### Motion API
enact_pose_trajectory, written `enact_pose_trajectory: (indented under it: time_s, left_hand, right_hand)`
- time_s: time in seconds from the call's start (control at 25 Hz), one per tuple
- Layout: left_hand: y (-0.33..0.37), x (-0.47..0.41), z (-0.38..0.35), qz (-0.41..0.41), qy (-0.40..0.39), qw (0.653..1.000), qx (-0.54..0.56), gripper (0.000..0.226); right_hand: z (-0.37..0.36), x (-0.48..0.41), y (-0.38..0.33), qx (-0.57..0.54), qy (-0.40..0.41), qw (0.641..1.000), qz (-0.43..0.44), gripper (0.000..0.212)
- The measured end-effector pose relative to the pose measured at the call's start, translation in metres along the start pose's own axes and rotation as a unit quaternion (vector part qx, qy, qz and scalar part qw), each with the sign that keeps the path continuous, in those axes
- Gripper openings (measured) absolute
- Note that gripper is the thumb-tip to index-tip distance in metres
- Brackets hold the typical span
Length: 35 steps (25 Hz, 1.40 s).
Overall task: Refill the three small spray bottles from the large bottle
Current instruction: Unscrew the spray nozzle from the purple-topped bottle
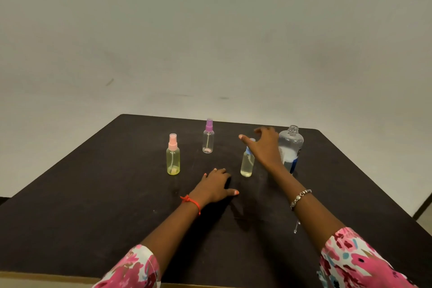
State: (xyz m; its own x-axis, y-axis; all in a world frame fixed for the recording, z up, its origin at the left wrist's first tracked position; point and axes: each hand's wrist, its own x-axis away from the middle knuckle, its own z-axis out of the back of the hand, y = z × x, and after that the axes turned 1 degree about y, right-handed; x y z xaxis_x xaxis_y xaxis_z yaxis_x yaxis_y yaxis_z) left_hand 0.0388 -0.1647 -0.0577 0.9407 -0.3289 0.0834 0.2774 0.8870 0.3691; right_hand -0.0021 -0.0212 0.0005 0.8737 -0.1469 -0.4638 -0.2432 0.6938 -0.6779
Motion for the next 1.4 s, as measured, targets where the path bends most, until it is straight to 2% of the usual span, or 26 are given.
enact_pose_trajectory:
  time_s: [0.08,0.12,0.2,0.32,0.44,0.64,0.76,0.88,1.0,1.08,1.28,1.4]
  left_hand:
    - [-0.002,-0.001,-0.002,-0.012,-0.002,1.0,-0.005,0.064]
    - [-0.005,-0.004,-0.001,-0.019,-0.001,1.0,-0.002,0.064]
    - [-0.01,-0.009,0.002,-0.027,0.01,0.999,0.034,0.063]
    - [-0.019,-0.015,0.007,-0.018,0.067,0.991,0.115,0.067]
    - [-0.029,-0.021,0.017,-0.008,0.132,0.982,0.135,0.069]
    - [-0.034,-0.03,0.025,0.053,0.212,0.947,0.235,0.066]
    - [-0.028,-0.029,0.032,0.091,0.261,0.918,0.285,0.075]
    - [-0.019,-0.025,0.039,0.112,0.278,0.892,0.339,0.087]
    - [-0.009,-0.017,0.044,0.088,0.337,0.857,0.38,0.057]
    - [-0.001,-0.007,0.05,0.072,0.367,0.845,0.381,0.038]
    - [0.012,0.018,0.064,0.029,0.344,0.874,0.342,0.024]
    - [0.017,0.028,0.067,0.018,0.316,0.888,0.332,0.017]
  right_hand:
    - [-0.001,-0.003,-0.017,0.003,0.054,0.996,0.065,0.042]
    - [-0.007,-0.009,-0.026,0.005,0.047,0.993,0.104,0.04]
    - [-0.025,-0.023,-0.041,0.013,-0.021,0.988,0.151,0.039]
    - [-0.06,-0.046,-0.051,0.015,-0.148,0.982,0.12,0.048]
    - [-0.089,-0.06,-0.053,0.041,-0.211,0.973,0.087,0.053]
    - [-0.098,-0.062,-0.054,0.0,-0.182,0.981,0.061,0.026]
    - [-0.083,-0.057,-0.058,-0.008,-0.18,0.981,0.067,0.025]
    - [-0.056,-0.05,-0.07,-0.006,-0.185,0.979,0.088,0.028]
    - [-0.027,-0.042,-0.085,-0.007,-0.211,0.972,0.107,0.029]
    - [-0.009,-0.038,-0.092,-0.001,-0.235,0.965,0.118,0.029]
    - [0.024,-0.032,-0.105,0.032,-0.281,0.938,0.2,0.026]
    - [0.04,-0.031,-0.11,0.02,-0.318,0.924,0.21,0.032]
